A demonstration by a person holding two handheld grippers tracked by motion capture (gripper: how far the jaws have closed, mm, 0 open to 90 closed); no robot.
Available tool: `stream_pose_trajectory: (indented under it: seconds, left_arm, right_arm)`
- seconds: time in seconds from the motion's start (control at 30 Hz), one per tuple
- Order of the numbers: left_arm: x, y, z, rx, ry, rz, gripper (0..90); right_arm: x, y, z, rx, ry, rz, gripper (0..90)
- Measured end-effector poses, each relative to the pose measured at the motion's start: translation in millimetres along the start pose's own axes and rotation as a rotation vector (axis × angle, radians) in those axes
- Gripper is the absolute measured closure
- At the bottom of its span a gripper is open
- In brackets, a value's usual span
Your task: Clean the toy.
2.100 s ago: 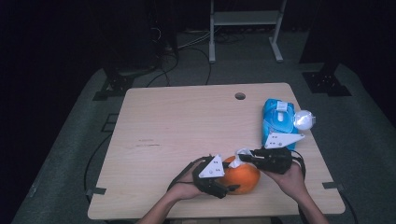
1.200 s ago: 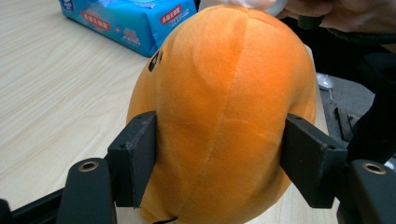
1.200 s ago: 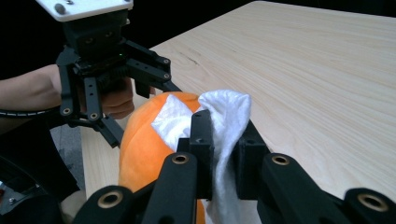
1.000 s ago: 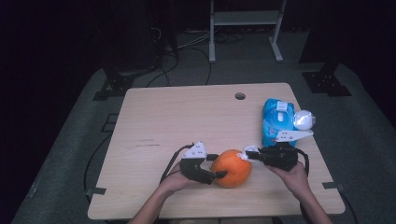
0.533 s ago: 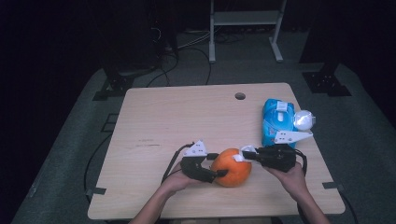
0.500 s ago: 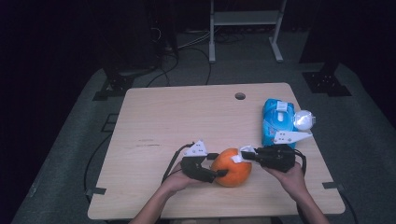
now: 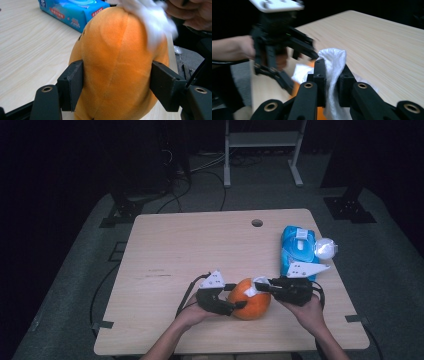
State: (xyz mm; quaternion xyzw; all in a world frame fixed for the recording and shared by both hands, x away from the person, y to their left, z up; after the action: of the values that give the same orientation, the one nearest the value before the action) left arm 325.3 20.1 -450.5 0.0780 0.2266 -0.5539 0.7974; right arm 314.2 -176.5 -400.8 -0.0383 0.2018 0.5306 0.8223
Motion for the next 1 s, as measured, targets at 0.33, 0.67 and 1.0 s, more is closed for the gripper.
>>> stream_pose_trajectory:
  seconds: [0.33, 0.67, 1.0]
  left_arm:
    - [1.0, -0.7, 2.1, -0.006, -0.017, 0.011, 32.5]
    - [1.7, 1.0, 2.4, -0.042, -0.014, 0.020, 31.5]
    - [2.9, 3.3, -4.9, 0.103, -0.028, -0.044, 16.0]
  right_arm:
    - [-2.2, -1.9, -1.8, -0.044, 0.026, -0.061, 79.7]
    - [11.9, 18.6, 1.5, -0.111, 0.061, -0.037, 79.8]
    - [-1.8, -1.1, -3.4, -0.047, 0.029, -0.050, 79.6]
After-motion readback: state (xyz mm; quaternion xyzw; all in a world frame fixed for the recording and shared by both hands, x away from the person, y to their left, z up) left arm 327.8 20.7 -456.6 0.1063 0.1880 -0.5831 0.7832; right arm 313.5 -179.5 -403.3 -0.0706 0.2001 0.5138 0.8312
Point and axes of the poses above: each handheld gripper's, and its own axes: x roughly forward along the jaws, z roughly out of its top, y roughly to its left, the point moved 4 cm from there along x, roughly forward along the jaws, and after that the axes turned 2 degrees about z, right-handed, at the moved point
